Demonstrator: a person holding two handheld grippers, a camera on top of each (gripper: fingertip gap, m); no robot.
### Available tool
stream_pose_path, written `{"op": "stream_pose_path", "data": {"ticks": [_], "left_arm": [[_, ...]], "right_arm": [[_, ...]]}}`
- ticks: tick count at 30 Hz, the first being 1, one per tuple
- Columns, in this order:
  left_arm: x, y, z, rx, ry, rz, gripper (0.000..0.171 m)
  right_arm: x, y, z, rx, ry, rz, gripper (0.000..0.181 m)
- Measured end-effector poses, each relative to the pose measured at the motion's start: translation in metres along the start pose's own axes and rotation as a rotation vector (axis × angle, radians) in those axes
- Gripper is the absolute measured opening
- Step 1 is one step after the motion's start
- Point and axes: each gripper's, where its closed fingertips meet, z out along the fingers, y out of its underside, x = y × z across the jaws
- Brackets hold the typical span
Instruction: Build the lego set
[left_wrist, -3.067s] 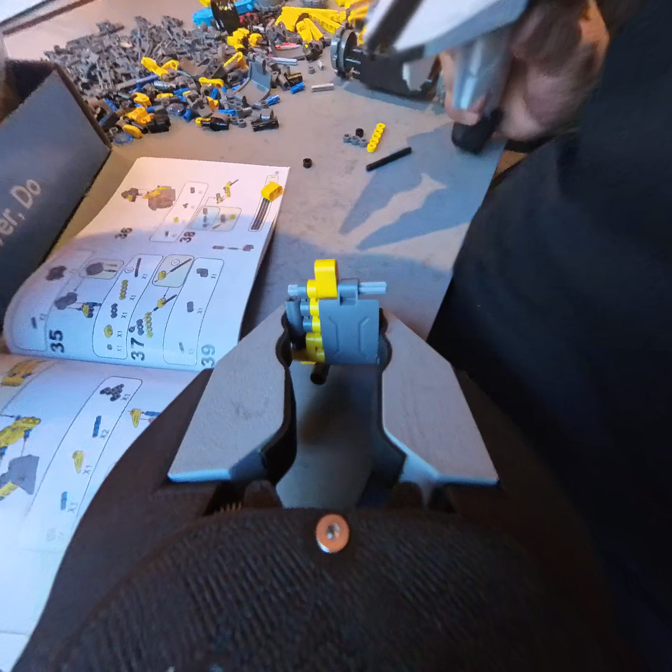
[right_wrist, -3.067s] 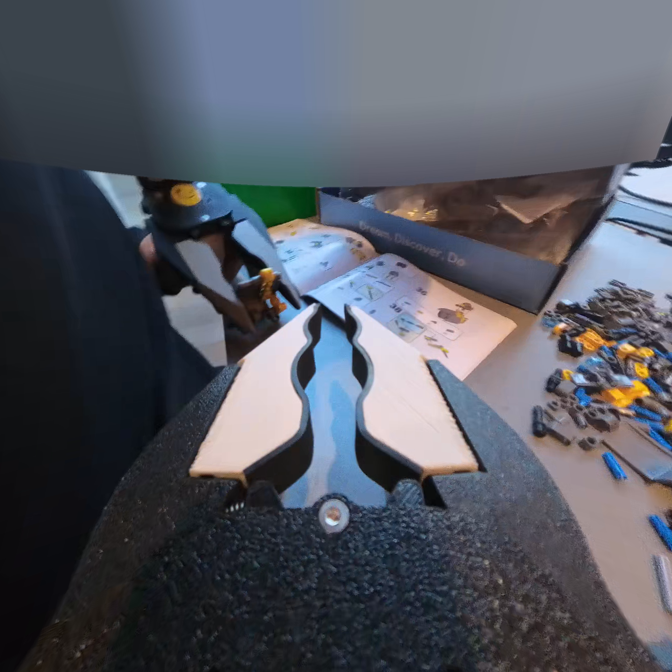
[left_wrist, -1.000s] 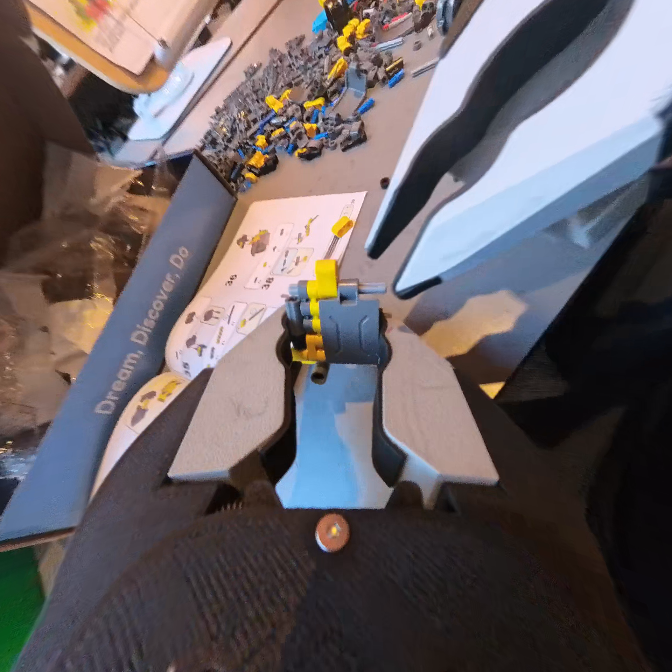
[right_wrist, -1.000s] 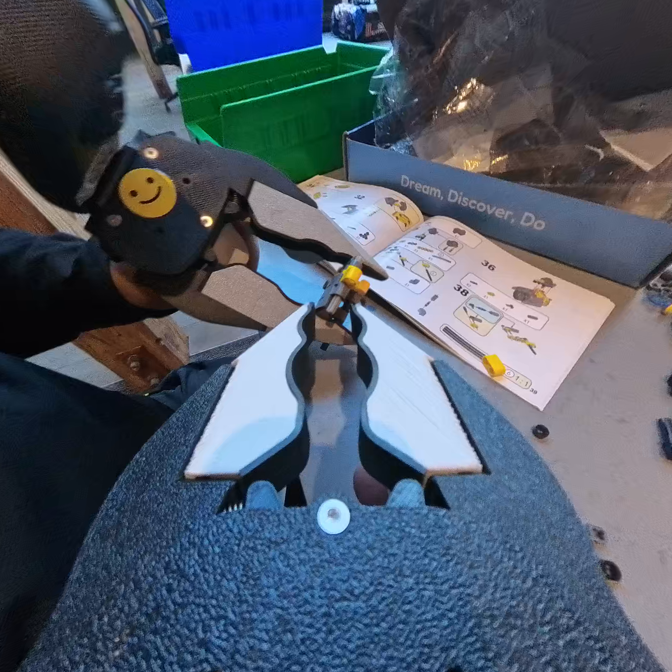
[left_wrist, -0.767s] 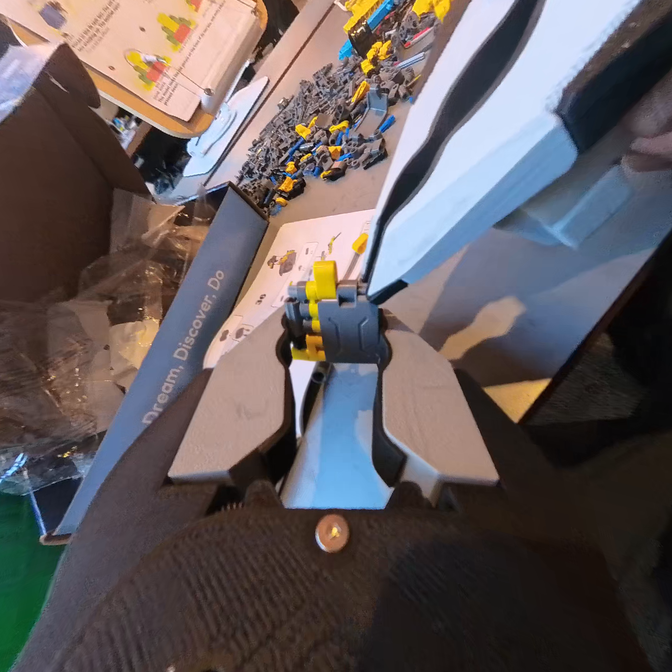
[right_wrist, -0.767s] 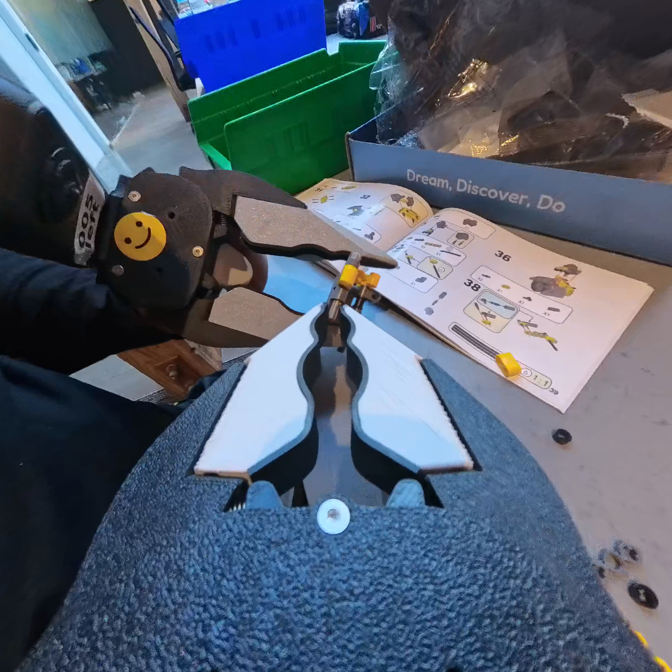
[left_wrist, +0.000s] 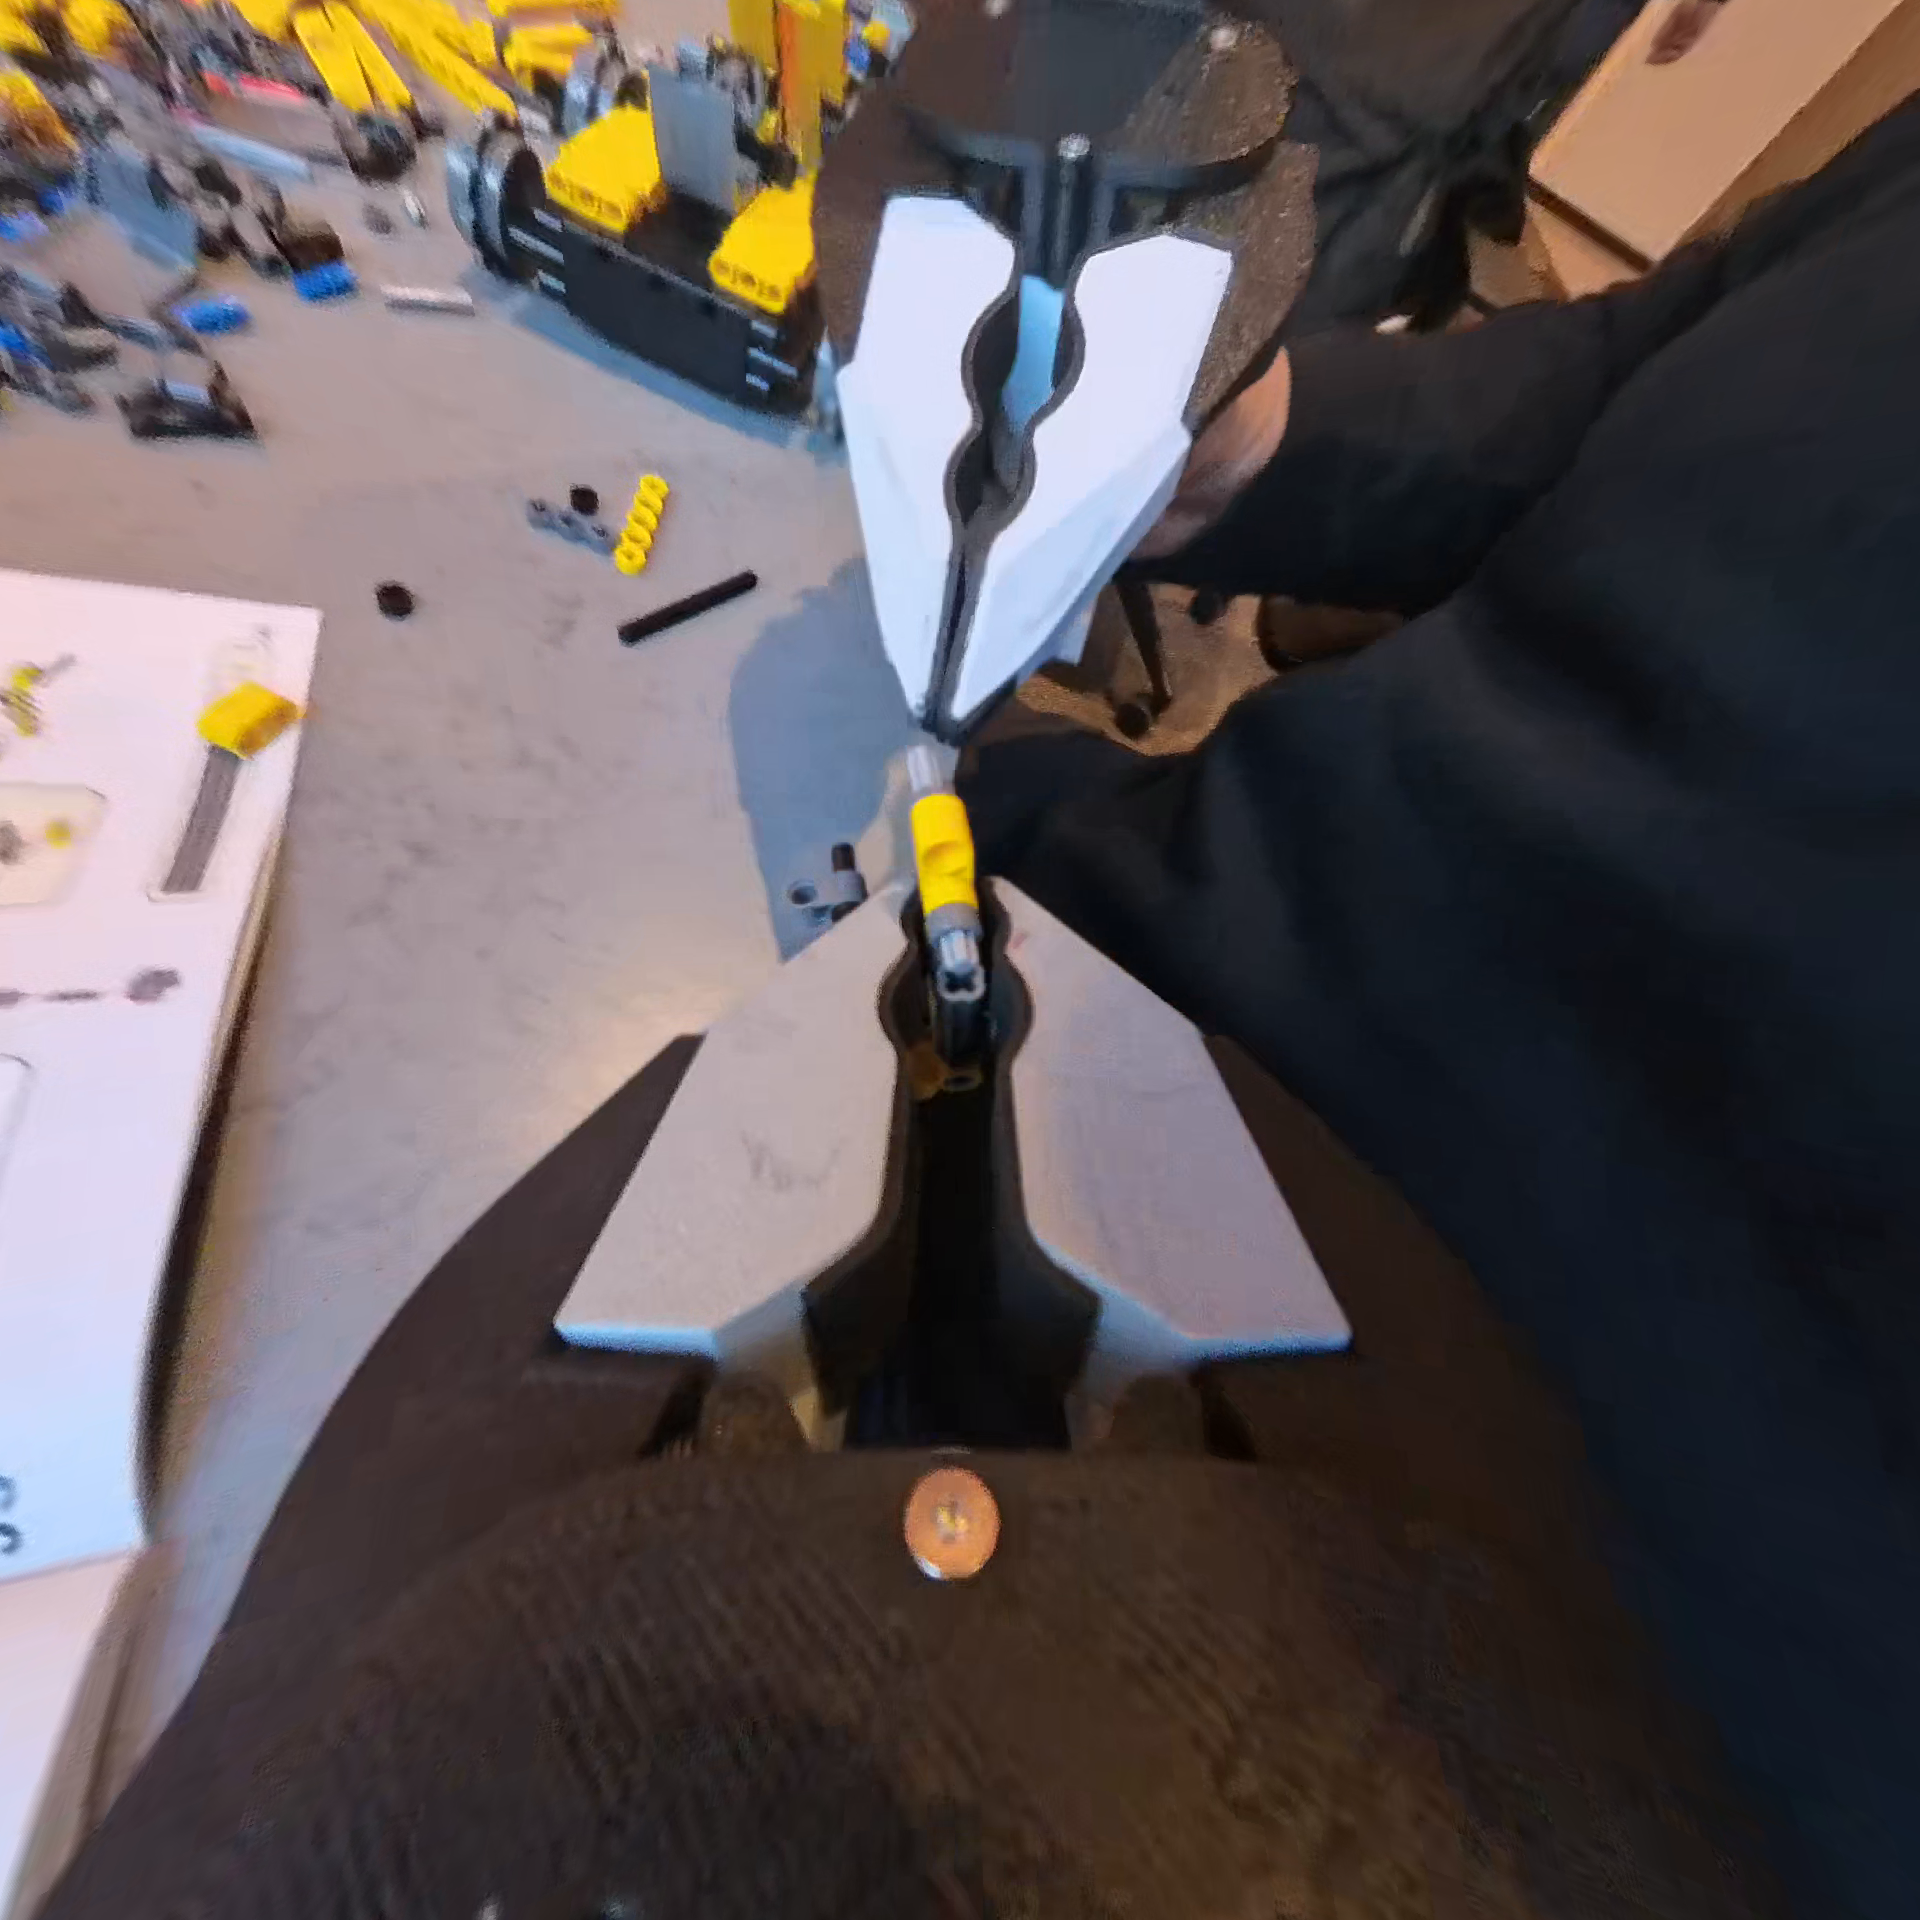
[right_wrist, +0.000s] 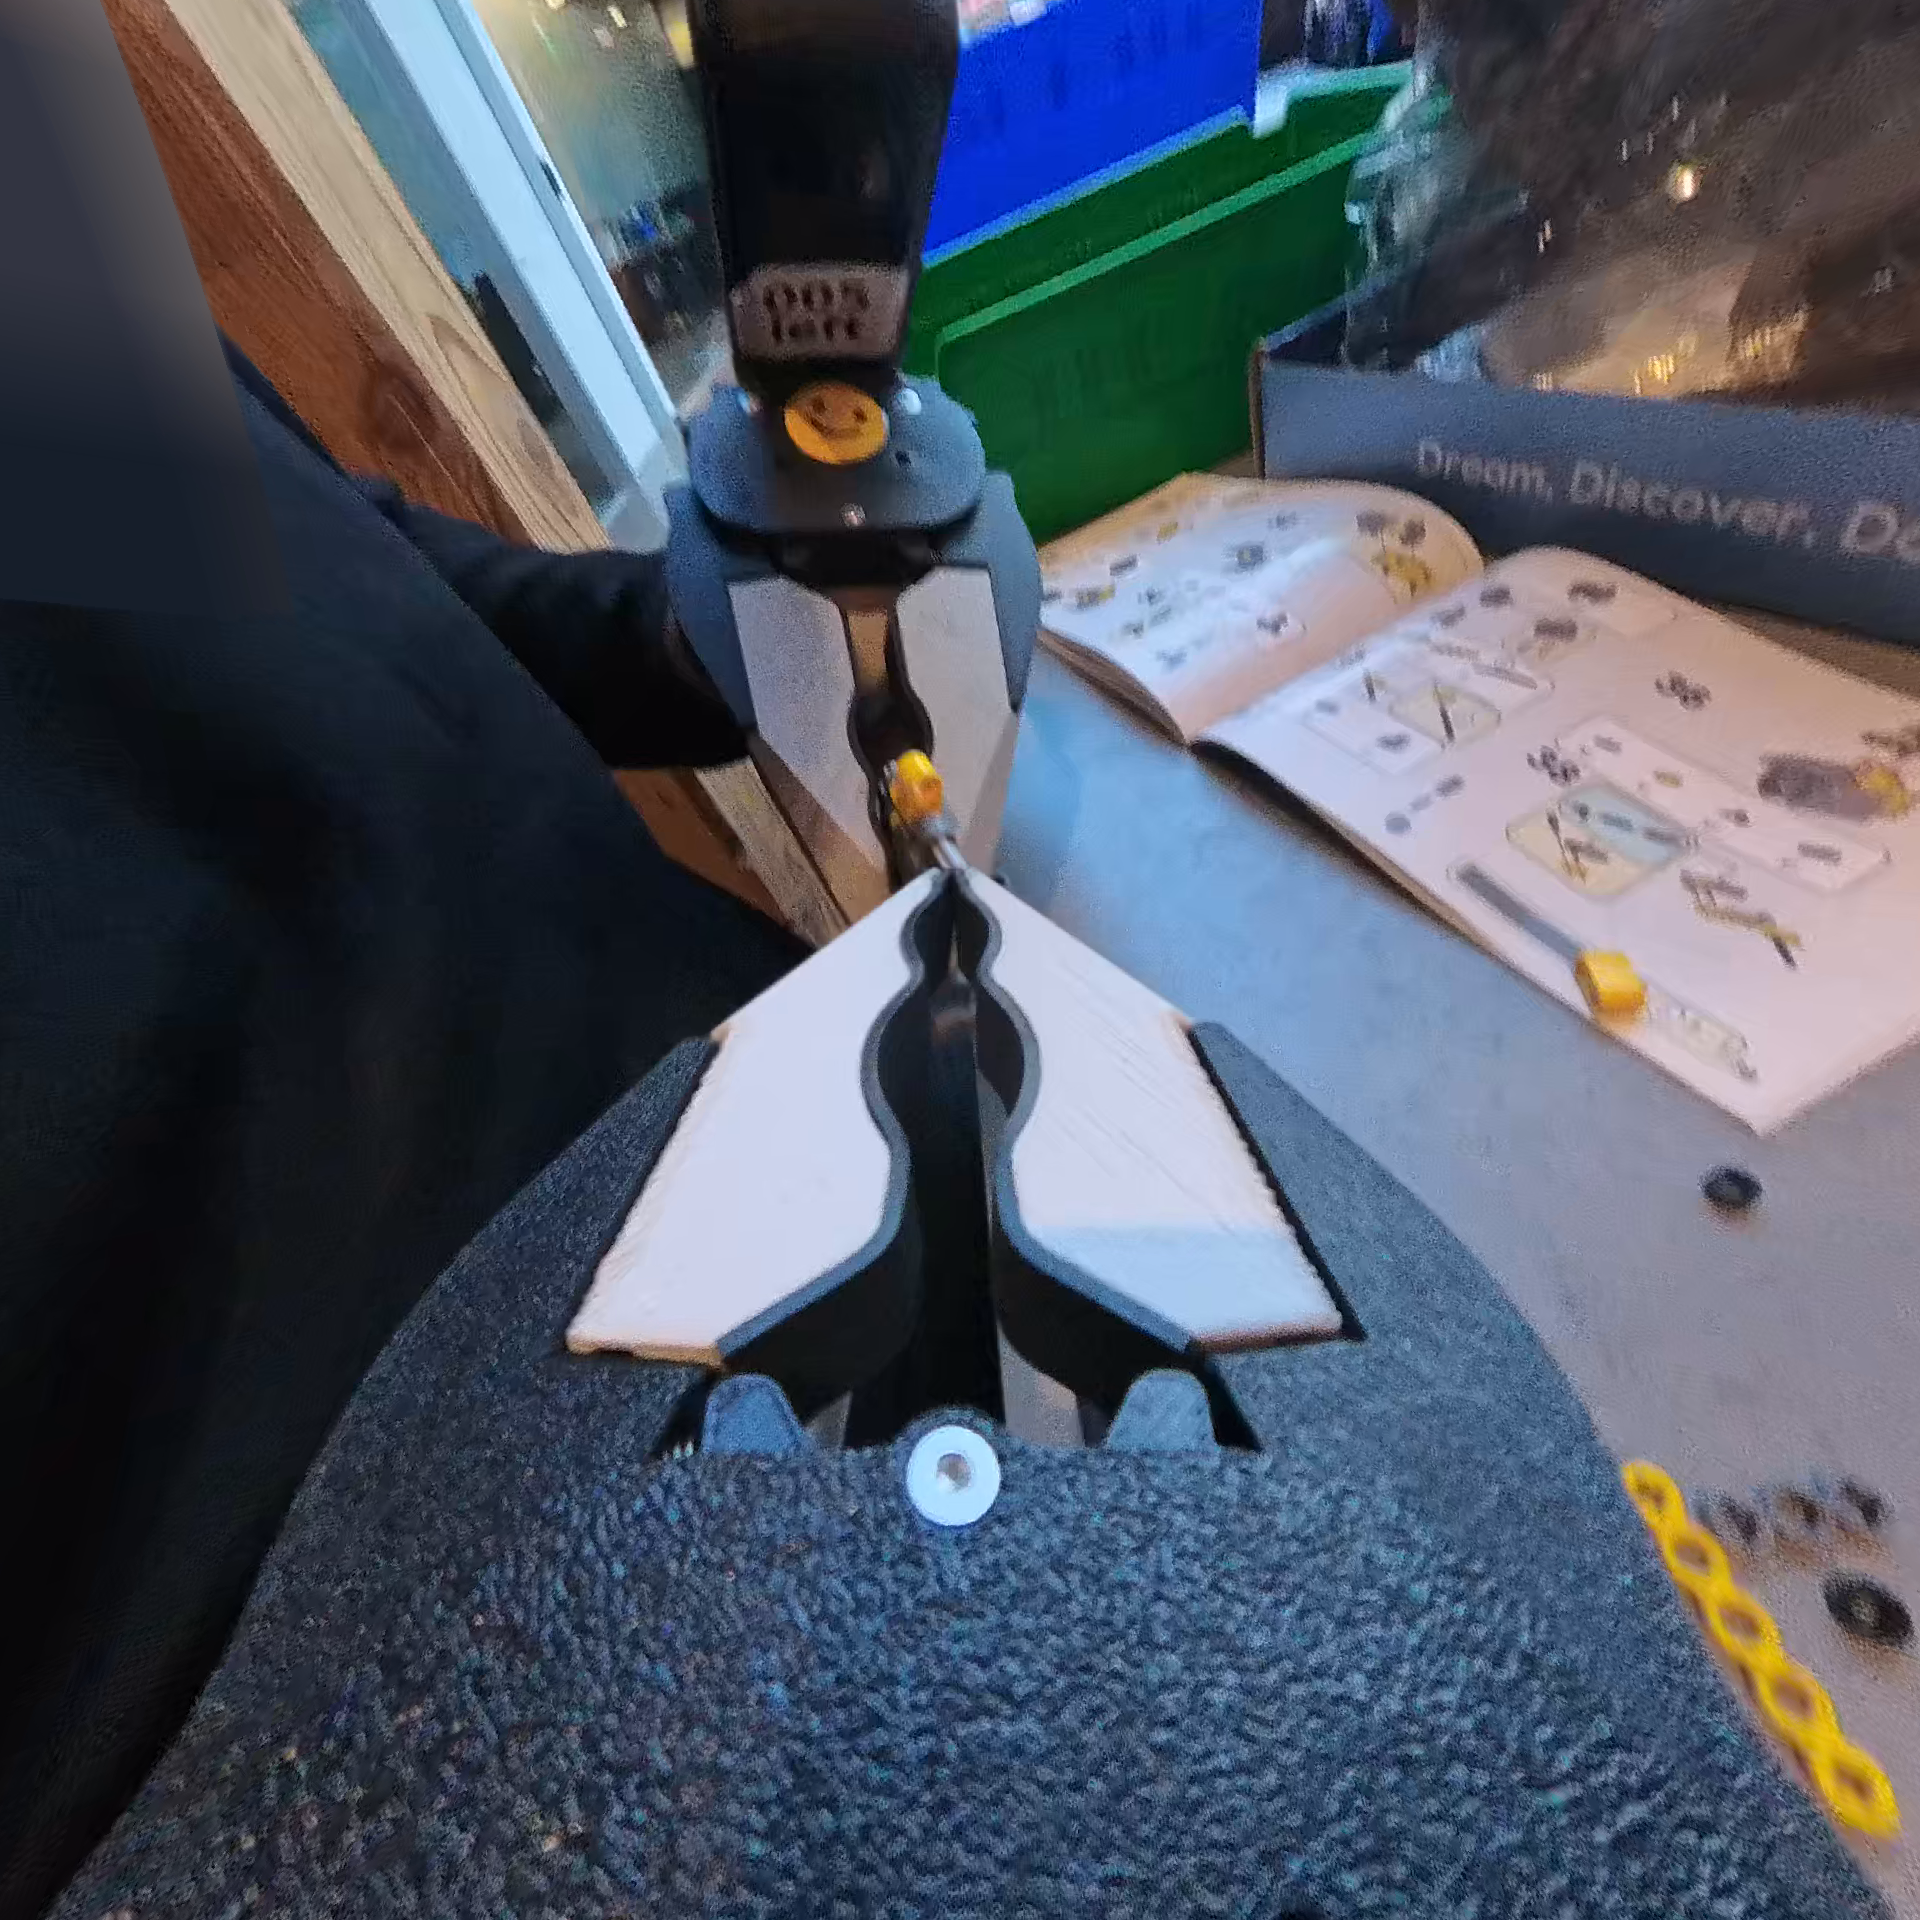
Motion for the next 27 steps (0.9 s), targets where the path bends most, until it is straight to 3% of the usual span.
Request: {"op": "stream_pose_path", "data": {"ticks": [4,9,12,16,21,23,27], "left_arm": [[-0.006,0.009,0.001,-0.051,-0.042,-0.046,0.007],[-0.016,0.023,0.008,-0.259,-0.139,0.088,0.006],[-0.026,0.022,0.008,-0.347,-0.252,0.22,0.006],[-0.03,0.024,0.012,-0.375,-0.261,0.244,0.006],[-0.038,0.017,0.007,-0.354,-0.288,0.251,0.006],[-0.024,0.013,0.013,-0.29,-0.176,0.238,0.006],[-0.007,0.013,0.015,-0.208,0.046,0.04,0.007]], "right_arm": [[0.007,0.011,-0.019,-0.044,0.049,0.042,0.001],[0.002,0.019,-0.01,-0.163,0.053,0.081,0.027],[0.009,0.017,-0.004,-0.15,0.139,0.099,0.019],[0.011,0.025,0.005,-0.198,0.201,-0.024,0.018],[0.019,0.026,0.004,-0.184,0.247,0.03,0.02],[0.025,0.028,0.0,-0.175,0.273,0.039,0.022],[0.013,0.017,-0.005,-0.111,0.175,-0.02,0.018]]}}
